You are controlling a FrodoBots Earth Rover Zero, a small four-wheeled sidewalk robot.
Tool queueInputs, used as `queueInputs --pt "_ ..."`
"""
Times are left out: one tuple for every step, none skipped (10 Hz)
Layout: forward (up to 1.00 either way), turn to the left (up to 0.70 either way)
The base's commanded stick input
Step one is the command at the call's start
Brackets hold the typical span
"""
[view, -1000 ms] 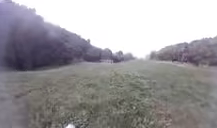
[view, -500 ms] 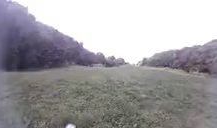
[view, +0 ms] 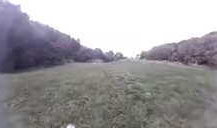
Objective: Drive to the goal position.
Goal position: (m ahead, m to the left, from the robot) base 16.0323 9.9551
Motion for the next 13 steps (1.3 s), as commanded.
queueInputs --pt "0.70 0.00" --pt "0.70 0.00" --pt "0.70 -0.02" --pt "0.70 -0.05" --pt "0.70 -0.20" --pt "0.70 -0.34" --pt "0.70 -0.34" --pt "0.70 -0.34" --pt "0.70 -0.33" --pt "0.70 -0.26" --pt "0.70 -0.14" --pt "0.70 0.00" --pt "0.70 0.00"
